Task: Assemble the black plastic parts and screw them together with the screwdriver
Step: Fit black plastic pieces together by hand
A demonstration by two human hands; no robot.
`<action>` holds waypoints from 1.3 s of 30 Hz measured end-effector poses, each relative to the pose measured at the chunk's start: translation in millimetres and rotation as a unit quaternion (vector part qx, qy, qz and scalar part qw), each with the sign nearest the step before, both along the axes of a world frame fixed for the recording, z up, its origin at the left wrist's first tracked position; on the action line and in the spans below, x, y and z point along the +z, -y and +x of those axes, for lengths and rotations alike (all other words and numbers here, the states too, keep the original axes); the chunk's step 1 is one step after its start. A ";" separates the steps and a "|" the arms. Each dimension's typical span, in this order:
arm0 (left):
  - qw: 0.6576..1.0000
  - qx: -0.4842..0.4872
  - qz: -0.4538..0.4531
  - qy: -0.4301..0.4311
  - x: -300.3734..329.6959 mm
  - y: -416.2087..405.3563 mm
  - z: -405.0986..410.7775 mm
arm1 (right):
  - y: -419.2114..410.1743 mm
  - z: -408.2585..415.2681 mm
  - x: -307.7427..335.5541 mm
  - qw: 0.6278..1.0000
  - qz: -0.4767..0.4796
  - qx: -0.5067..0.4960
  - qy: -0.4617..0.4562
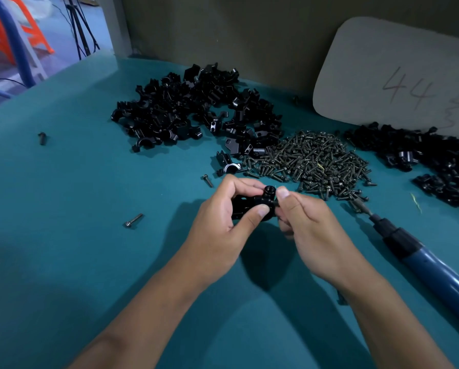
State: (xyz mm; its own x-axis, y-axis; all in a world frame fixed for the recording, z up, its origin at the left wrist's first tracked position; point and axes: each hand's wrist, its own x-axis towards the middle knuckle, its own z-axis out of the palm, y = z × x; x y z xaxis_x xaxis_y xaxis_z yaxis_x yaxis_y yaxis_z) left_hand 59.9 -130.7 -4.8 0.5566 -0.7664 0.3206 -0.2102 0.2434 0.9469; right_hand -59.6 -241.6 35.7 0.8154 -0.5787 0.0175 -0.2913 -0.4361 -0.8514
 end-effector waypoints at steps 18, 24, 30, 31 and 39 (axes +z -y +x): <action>0.999 -0.034 0.013 -0.032 1.5 -0.6 1.2 | 4.4 -6.2 5.9 0.995 -0.068 0.023 -0.070; 0.999 -0.025 0.017 -0.045 1.3 0.1 0.3 | 2.7 -13.0 13.0 0.963 -0.243 0.012 -0.120; 0.998 -0.019 0.011 -0.053 1.8 0.4 0.2 | 8.5 -13.8 13.6 0.948 -0.294 0.051 -0.112; 0.998 -0.018 0.010 -0.052 1.4 0.7 0.1 | 8.1 -13.0 11.6 0.948 -0.295 0.052 -0.109; 1.000 -0.003 0.006 -0.030 0.1 0.8 0.2 | -0.9 -1.6 -3.9 0.981 -0.181 -0.035 -0.055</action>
State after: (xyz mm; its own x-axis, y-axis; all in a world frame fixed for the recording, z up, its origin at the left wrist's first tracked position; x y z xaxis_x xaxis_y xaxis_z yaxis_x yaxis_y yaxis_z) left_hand 60.1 -131.5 -4.7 0.5700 -0.7735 0.2773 -0.1514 0.2328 0.9607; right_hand -61.1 -240.8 31.8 0.7818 -0.6060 0.1469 -0.4133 -0.6800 -0.6056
